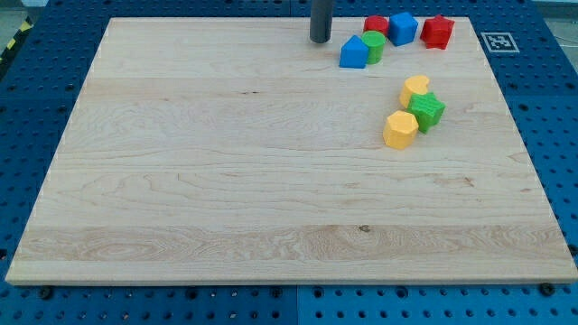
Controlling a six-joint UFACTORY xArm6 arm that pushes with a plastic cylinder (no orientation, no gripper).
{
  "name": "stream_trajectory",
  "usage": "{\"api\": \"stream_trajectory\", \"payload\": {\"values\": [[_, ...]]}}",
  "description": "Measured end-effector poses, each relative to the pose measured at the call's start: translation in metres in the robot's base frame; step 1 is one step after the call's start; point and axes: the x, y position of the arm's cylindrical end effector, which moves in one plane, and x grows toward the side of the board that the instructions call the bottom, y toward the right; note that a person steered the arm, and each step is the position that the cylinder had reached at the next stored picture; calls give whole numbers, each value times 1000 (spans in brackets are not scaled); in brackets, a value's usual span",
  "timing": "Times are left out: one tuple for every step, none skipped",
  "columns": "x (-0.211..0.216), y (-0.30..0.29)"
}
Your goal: Keep the yellow heart and blue triangle at the top left of the green star
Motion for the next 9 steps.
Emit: {"api": "stream_trajectory", "payload": {"values": [[6,14],[32,27],[55,35],[47,35],[45,39],[45,40],[47,59],[58,78],[72,87]]}}
